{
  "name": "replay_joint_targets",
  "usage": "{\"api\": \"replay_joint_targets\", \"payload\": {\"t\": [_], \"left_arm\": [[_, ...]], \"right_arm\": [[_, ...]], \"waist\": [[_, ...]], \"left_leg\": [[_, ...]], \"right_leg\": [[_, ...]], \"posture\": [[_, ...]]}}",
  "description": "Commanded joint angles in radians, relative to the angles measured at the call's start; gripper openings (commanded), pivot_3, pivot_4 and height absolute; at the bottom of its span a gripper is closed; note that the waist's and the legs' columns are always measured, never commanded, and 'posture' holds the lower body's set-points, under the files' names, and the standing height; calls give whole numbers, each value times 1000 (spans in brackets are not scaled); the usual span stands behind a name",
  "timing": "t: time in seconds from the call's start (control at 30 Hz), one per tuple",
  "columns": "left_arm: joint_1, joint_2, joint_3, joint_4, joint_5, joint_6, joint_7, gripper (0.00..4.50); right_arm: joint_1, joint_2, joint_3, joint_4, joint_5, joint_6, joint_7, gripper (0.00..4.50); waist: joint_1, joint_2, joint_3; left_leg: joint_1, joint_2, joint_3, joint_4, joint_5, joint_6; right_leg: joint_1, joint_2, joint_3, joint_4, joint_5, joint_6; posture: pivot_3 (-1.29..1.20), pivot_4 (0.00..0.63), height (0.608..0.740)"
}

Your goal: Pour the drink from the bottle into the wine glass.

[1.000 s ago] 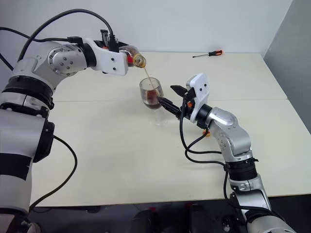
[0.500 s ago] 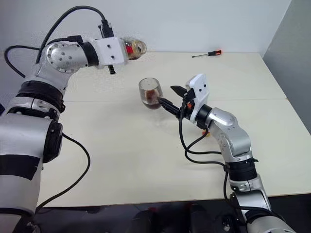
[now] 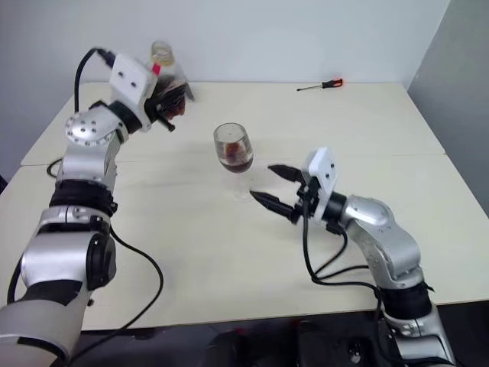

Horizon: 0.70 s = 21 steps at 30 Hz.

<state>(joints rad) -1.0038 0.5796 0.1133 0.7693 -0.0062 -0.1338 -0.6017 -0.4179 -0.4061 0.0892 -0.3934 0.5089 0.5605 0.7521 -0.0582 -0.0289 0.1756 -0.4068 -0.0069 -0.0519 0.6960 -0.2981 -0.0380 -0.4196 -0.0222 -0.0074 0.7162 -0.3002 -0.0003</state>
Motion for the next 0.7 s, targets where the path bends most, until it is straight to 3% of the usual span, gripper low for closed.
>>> {"api": "replay_joint_targets", "payload": {"t": [0.03, 0.1, 0.2, 0.4, 0.7], "left_arm": [[95, -4, 63, -199, -55, 78, 74, 850], [224, -41, 130, -316, -127, 143, 125, 850], [300, -77, 186, -403, -194, 215, 171, 850], [407, -135, 234, -380, -277, 161, 153, 850], [464, -181, 226, -344, -274, 141, 183, 850]], "right_arm": [[32, -34, 0, -77, 20, -19, 36, 3569], [81, -44, 3, -109, 28, -20, 36, 3569], [104, -44, 4, -129, 36, -17, 27, 3569], [94, -12, 13, -116, -20, -27, -70, 3569], [114, -20, 28, -152, -27, -17, -92, 3569]], "waist": [[3, 0, 0], [7, -1, -1], [13, -1, -2], [28, -4, -4], [30, -5, -5]], "left_leg": [[0, 0, 0, 0, 0, 0], [0, 0, 0, 0, 0, 0], [-1, 0, 0, 1, 0, 0], [-1, 0, 0, 1, 0, 0], [-1, -1, 0, 1, 0, 0]], "right_leg": [[0, 0, -1, 0, 0, 0], [0, 0, 0, 0, 0, 0], [1, 0, 0, 0, 0, 0], [1, -1, -1, 0, 0, 0], [2, -1, -1, -1, 0, 0]], "posture": [[0, 150, 740], [0, 150, 740], [0, 150, 740], [0, 150, 740], [0, 150, 740]]}}
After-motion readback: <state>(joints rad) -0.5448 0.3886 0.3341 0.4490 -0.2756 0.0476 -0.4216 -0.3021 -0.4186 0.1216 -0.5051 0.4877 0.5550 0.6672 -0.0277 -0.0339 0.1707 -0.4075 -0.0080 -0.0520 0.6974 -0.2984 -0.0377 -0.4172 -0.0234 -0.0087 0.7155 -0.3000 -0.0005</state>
